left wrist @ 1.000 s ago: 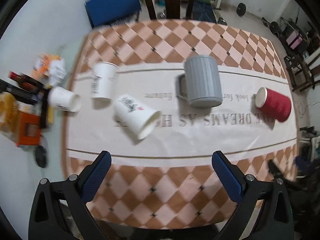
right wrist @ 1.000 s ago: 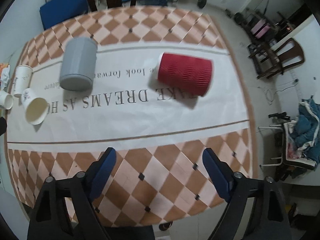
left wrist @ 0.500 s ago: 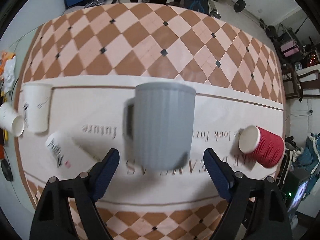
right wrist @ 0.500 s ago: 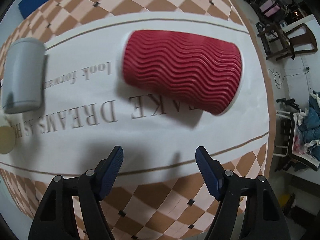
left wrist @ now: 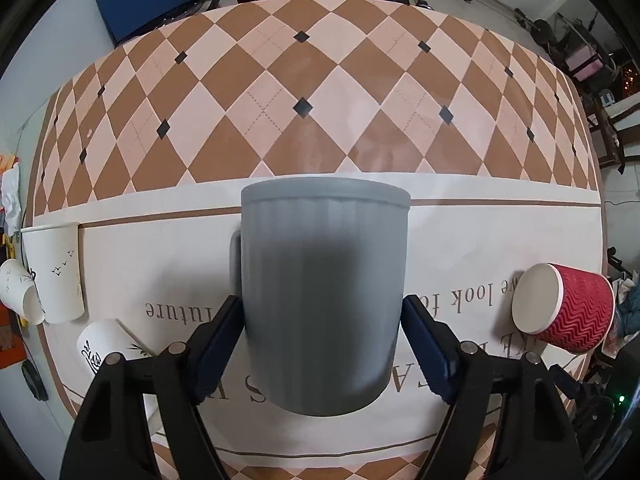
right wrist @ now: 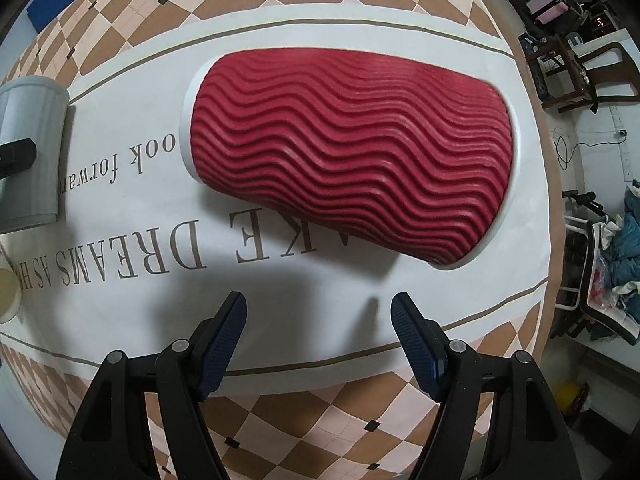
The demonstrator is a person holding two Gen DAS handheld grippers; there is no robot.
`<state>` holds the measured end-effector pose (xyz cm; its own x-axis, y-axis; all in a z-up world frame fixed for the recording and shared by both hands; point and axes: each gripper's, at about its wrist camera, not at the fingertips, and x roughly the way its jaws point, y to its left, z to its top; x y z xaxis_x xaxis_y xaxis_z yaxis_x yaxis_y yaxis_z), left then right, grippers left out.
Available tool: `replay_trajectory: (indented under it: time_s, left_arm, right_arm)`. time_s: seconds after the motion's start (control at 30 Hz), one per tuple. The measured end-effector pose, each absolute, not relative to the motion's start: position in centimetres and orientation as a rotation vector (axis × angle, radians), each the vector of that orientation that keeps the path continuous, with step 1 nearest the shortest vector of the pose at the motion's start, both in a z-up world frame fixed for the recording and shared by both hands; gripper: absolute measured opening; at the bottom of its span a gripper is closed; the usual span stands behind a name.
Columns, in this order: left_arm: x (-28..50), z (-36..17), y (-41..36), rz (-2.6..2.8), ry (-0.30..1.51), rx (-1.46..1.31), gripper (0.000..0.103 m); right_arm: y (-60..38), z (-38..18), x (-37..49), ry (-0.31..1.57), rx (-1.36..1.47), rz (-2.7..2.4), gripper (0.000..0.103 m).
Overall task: Flip cup upside down
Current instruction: 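Close the left tool on the grey mug's body and lift it, then grasp the grey mug with the right tool while the left tool releases it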
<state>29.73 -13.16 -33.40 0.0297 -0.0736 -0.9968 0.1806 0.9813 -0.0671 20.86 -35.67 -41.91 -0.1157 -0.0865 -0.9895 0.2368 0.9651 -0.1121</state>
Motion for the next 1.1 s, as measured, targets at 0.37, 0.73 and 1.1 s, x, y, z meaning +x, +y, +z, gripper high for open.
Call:
replay_trajectory:
  time_s: [0.37, 0.73, 1.1]
  left_arm:
    - [24.6, -28.7, -12.6, -0.254, 1.477, 0.046, 0.078]
    - [14.6, -27.2, -10.5, -0.319, 1.578, -0.136, 0.078]
    - [10.1, -31.5, -13.8, -0.289, 1.599, -0.076, 0.078]
  right_arm:
    - [-35.7, -38.2, 18.2, 1.609, 0.140, -0.266, 0.077]
    - [-36.7, -35.8, 8.6, 1.559, 0.196, -0.314, 0.079]
    - [-37.9, -37.0, 0.9, 1.552, 0.238, -0.388, 0.079]
